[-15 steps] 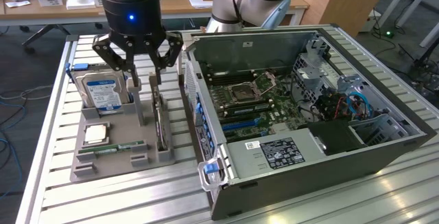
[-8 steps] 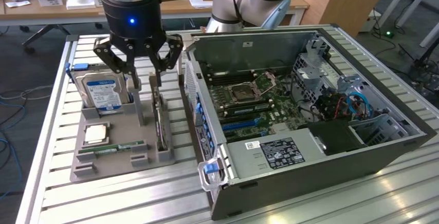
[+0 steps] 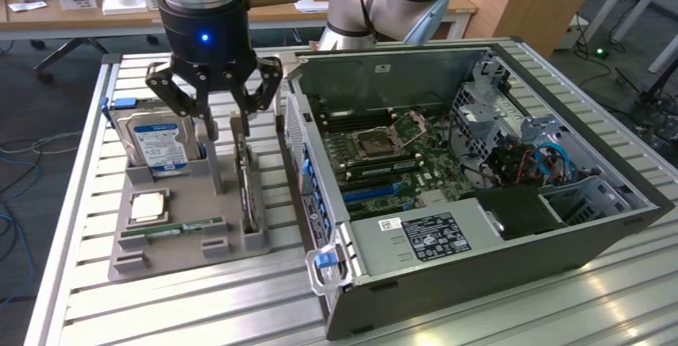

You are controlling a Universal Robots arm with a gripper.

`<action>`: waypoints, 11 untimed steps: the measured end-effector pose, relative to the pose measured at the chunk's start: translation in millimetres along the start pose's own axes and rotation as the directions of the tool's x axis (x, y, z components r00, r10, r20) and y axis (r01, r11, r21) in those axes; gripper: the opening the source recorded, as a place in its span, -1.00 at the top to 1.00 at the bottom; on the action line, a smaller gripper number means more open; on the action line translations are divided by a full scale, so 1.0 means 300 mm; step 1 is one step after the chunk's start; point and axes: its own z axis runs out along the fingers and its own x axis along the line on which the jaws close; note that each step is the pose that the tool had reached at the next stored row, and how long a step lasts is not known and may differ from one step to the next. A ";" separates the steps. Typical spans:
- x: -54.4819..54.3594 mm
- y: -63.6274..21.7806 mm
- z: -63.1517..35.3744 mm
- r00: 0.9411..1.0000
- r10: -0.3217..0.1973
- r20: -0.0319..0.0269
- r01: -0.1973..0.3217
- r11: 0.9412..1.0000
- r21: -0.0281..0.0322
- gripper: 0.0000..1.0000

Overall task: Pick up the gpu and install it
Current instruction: 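Pick up the gpu and move the gpu toward the slot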

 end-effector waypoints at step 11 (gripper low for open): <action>0.001 -0.003 0.063 1.000 0.000 0.000 0.000 1.000 0.000 0.05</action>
